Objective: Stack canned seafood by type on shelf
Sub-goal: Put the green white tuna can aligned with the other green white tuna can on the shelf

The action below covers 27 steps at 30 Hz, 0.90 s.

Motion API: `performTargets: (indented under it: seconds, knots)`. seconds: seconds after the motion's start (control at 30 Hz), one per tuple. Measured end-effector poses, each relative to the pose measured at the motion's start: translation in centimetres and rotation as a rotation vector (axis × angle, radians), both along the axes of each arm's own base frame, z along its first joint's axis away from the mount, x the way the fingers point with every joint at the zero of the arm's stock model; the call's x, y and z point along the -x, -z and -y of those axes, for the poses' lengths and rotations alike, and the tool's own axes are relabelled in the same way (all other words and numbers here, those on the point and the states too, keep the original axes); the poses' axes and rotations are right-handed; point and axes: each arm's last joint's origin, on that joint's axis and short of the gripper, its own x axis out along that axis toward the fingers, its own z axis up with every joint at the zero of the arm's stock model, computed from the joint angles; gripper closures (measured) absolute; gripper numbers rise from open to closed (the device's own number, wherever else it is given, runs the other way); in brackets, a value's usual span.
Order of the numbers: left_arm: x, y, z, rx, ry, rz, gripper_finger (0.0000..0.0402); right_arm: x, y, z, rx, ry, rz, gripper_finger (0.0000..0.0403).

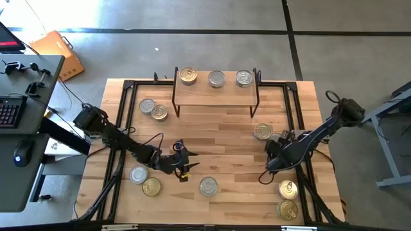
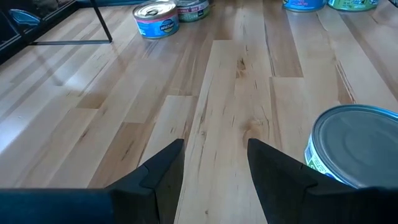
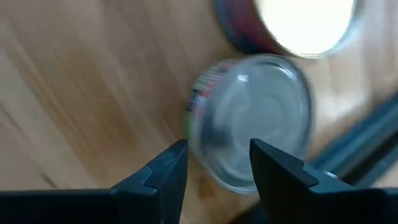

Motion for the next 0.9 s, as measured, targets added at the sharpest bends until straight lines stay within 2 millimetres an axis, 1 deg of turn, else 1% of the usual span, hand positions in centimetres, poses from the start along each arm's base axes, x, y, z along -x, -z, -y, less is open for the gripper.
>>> performTargets:
  seconds: [0.1, 0.23, 0.37, 0.53, 0.7, 0.8, 0.9]
  knots:
    - [0.0, 0.0, 0.0, -0.001, 0.0, 0.0, 0.0234, -0.3, 0.7, 0.3, -0.052, -0.018, -0.005, 0.0245]
    - [0.0, 0.0, 0.0, -0.005, 0.002, -0.001, 0.0234, -0.9, 0.6, 0.4, -0.081, -0.045, 0.021, 0.0246]
    - [0.0, 0.0, 0.1, -0.028, 0.034, -0.012, 0.0234, -2.6, -0.2, -0.7, -0.174, -0.109, 0.118, 0.0246]
    - [-0.1, -0.1, 0.2, -0.031, 0.075, -0.01, 0.0234, -4.8, -0.6, -2.2, -0.318, -0.268, 0.292, 0.0247]
    - [-0.2, -0.5, 0.6, -0.047, 0.151, 0.025, 0.0234, -6.4, 0.0, -3.1, -0.321, -0.419, 0.364, 0.0249]
    - [-0.4, -0.8, 0.9, -0.092, 0.21, 0.047, 0.0234, -7.5, 0.8, -3.6, -0.3, -0.51, 0.386, 0.0259]
    - [-0.6, -0.6, 1.1, -0.161, 0.281, 0.065, 0.0234, -8.6, 1.6, -4.2, -0.254, -0.593, 0.434, 0.0272]
